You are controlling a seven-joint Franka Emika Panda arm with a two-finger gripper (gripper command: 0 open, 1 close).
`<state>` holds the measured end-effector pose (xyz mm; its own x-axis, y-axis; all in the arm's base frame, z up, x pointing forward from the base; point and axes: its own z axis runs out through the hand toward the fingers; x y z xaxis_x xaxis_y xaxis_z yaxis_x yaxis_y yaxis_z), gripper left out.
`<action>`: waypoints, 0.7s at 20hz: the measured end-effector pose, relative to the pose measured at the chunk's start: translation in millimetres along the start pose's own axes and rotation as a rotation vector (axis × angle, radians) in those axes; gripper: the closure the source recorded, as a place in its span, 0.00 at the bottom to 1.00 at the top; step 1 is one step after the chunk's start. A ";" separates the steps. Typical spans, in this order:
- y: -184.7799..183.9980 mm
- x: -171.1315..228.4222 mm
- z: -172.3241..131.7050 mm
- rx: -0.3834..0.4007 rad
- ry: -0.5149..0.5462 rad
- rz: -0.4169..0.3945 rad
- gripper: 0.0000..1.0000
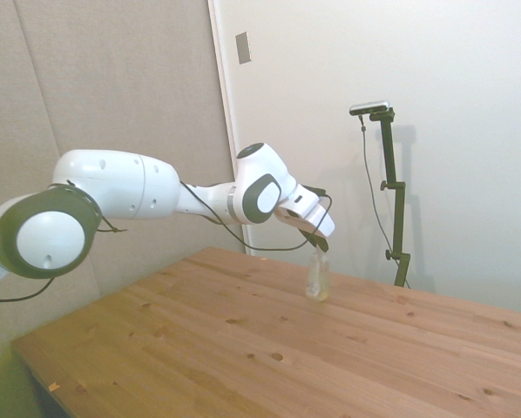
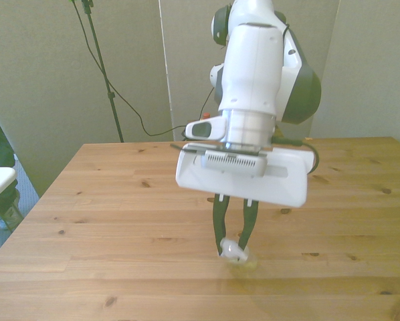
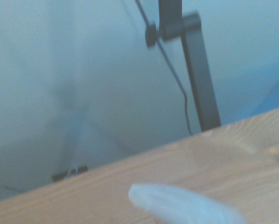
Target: Stand the sanitizer
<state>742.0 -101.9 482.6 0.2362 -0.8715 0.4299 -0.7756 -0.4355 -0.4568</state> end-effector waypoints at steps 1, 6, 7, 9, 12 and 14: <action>1.7 -3.2 -7.8 0.023 0.033 0.002 1.00; 41.5 -37.6 -12.5 0.033 0.080 0.002 1.00; 50.7 -45.4 -14.1 0.033 0.078 0.000 1.00; 65.5 -57.6 -24.7 0.045 0.075 -0.001 1.00; 83.3 -71.5 -43.9 0.055 0.072 -0.004 1.00; 91.3 -76.7 -50.9 0.056 0.071 -0.001 1.00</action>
<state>623.3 -63.3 447.6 0.1935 -0.8536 0.4836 -0.7411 -0.4502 -0.4981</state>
